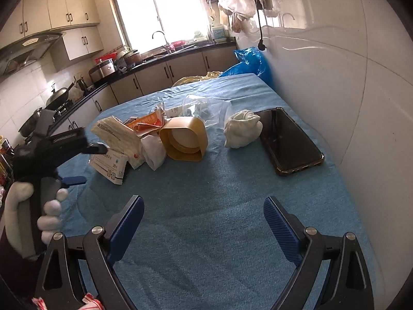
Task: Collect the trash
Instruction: 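Grasp the white medicine box with the left tool and lift it, then carry the medicine box toward the basket while the right tool grasps the tan tape roll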
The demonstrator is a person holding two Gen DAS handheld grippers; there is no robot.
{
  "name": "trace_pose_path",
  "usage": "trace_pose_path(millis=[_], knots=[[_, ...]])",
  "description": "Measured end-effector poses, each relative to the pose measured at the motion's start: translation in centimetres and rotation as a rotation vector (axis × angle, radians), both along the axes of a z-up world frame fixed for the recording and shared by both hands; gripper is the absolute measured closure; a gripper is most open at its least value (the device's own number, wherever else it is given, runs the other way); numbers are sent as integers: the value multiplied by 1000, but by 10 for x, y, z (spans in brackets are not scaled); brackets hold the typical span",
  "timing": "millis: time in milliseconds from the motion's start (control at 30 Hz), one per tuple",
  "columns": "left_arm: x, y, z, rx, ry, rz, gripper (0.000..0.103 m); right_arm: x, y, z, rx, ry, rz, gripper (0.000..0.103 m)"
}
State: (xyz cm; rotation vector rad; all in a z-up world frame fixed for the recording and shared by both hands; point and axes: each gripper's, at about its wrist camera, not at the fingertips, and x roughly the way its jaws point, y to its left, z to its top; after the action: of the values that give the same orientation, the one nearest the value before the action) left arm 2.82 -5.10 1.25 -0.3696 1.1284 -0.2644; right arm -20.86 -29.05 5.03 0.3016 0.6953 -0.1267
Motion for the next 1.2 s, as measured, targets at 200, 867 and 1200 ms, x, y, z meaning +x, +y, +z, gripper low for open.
trace_pose_path(millis=[200, 867, 1200], knots=[[6, -25, -5, 47, 5, -20, 0, 3, 0, -5, 20, 7, 9, 7], [-90, 65, 48, -12, -152, -78, 54, 47, 16, 8, 18, 18, 127, 15], [-143, 129, 62, 49, -268, 0, 54, 126, 21, 9, -364, 66, 169, 22]])
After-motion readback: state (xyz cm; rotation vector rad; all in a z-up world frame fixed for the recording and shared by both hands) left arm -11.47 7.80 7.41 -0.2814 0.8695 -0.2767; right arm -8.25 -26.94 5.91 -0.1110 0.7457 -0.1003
